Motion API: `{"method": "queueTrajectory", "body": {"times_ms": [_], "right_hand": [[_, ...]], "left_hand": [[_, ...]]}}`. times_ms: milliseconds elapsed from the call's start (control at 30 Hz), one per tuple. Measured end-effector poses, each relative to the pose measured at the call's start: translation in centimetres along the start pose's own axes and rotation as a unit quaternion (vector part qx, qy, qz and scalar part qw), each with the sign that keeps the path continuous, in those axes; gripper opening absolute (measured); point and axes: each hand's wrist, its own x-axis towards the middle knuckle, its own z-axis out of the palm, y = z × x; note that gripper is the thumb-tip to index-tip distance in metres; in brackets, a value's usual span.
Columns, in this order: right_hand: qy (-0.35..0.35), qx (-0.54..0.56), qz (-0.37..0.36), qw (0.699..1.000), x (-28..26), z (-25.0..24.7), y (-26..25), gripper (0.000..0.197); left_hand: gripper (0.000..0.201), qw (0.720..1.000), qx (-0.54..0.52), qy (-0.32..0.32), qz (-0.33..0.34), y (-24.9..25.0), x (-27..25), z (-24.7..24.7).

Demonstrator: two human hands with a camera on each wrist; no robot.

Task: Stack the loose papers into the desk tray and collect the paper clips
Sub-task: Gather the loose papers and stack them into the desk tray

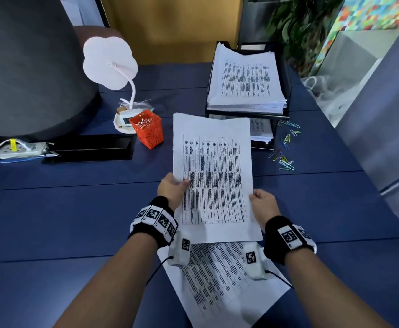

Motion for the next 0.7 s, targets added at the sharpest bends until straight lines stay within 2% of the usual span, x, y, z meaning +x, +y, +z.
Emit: {"method": "queueTrajectory", "body": {"times_ms": [67,167,300,400,533,600,700], "right_hand": [[0.003,0.000,0.022,1.000,0.2,-0.4,0.5,0.020],[0.023,0.008,0.048,0.999,0.7,-1.4,1.1,0.024],[0.062,0.017,0.056,0.996,2.0,-2.4,1.2,0.023],[0.084,0.027,0.063,0.994,3.0,-3.0,0.4,0.023],[0.088,0.036,0.056,0.994,4.0,-3.6,-1.9,0.024],[0.085,0.025,0.049,0.995,4.6,-3.8,-3.1,0.027],[0.068,0.011,0.034,0.997,5.9,-4.0,-3.9,0.028]], "left_hand": [[0.048,1.000,0.009,-0.014,-0.009,0.0,-0.1,0.6],[0.025,0.999,0.031,-0.032,0.018,0.0,-0.4,1.5],[0.022,0.996,0.040,-0.078,0.029,0.2,-0.8,2.3],[0.023,0.994,0.041,-0.105,0.002,0.4,-0.9,2.7],[0.022,0.984,0.008,-0.164,-0.066,0.7,-0.6,3.4],[0.023,0.984,0.008,-0.166,-0.071,1.0,-0.2,3.8],[0.015,0.989,-0.008,-0.134,-0.061,1.7,0.7,4.3]]}}
